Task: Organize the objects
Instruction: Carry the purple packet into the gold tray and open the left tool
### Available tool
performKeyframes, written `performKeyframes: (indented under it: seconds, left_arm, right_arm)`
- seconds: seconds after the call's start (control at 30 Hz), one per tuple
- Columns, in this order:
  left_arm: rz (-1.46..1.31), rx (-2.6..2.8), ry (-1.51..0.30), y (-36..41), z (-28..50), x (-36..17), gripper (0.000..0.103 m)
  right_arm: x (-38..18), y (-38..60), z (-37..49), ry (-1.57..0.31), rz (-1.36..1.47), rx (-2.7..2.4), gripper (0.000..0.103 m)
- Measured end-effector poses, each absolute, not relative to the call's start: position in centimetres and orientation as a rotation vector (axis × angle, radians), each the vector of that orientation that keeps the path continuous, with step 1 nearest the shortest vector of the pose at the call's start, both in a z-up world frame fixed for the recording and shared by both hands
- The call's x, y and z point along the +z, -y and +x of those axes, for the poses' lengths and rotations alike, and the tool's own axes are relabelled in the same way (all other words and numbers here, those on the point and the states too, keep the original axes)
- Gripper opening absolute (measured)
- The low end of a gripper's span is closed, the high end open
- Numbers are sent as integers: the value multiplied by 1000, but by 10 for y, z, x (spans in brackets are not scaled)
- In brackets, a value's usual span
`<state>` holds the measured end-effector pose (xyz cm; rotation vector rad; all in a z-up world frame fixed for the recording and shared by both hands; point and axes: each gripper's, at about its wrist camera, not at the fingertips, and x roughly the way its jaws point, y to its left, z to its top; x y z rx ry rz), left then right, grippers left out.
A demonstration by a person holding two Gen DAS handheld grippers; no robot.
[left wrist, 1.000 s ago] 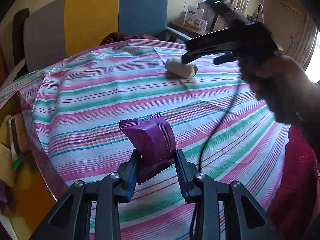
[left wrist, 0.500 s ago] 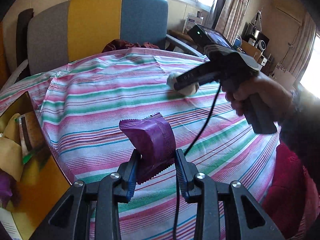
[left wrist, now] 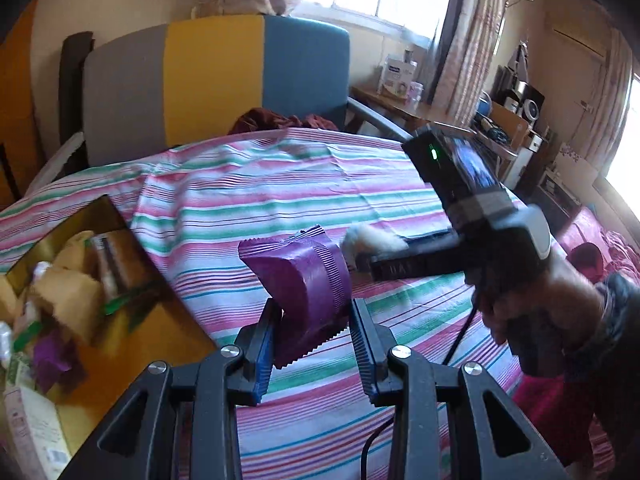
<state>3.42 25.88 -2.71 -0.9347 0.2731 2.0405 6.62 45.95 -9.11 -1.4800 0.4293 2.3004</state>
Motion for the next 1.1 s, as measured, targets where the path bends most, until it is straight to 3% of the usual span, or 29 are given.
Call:
performKeyframes:
  seconds: [0.13,0.57,1.1]
  left_arm:
    - [-927,2105,-252,-238,31,-17,35]
    - [-944,2291,-199,-177,12,-2,35]
    - [-1122,2370,-81,-119,-21,-29,35]
  right_arm:
    - [-98,-448,63,-337,-1473,2301,60]
    - [-100,-447,62,-314,-1452,2306,60]
    - [-102,-443,62,-285,-1447,2301,60]
